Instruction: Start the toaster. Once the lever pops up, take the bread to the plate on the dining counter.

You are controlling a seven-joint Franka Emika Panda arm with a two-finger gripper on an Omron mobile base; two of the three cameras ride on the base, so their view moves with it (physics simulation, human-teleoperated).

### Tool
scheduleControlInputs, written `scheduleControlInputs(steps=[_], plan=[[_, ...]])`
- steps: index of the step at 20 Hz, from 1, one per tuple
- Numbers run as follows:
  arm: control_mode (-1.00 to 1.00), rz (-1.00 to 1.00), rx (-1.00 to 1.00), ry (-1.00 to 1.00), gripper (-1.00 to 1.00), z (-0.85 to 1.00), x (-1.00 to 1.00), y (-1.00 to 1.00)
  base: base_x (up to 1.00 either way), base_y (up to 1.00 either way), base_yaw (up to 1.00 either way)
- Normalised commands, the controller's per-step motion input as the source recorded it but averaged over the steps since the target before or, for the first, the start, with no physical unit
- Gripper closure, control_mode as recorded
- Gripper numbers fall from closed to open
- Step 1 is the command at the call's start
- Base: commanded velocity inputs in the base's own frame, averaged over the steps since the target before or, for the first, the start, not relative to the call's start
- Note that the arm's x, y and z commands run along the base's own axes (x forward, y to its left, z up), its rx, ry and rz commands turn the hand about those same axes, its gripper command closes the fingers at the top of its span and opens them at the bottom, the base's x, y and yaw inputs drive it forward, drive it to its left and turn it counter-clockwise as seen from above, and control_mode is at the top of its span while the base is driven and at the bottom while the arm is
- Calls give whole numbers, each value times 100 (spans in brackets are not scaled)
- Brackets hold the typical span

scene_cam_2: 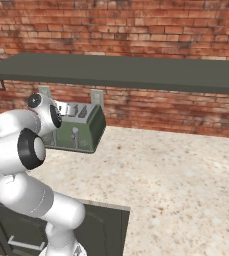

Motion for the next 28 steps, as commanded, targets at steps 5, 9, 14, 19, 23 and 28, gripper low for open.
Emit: scheduleControlInputs(steps=[5, 9, 14, 19, 23, 28], plan=[[-100, 0, 0, 1, -100, 0, 0, 0, 0, 0, 0], [-100, 0, 0, 0, -100, 0, 0, 0, 0, 0, 0], [-100, 0, 0, 0, -100, 0, 0, 0, 0, 0, 0], [-100, 0, 0, 0, -100, 0, 0, 0, 0, 0, 0], [-100, 0, 0, 0, -100, 0, 0, 0, 0, 0, 0], [-100, 0, 0, 0, -100, 0, 0, 0, 0, 0, 0]])
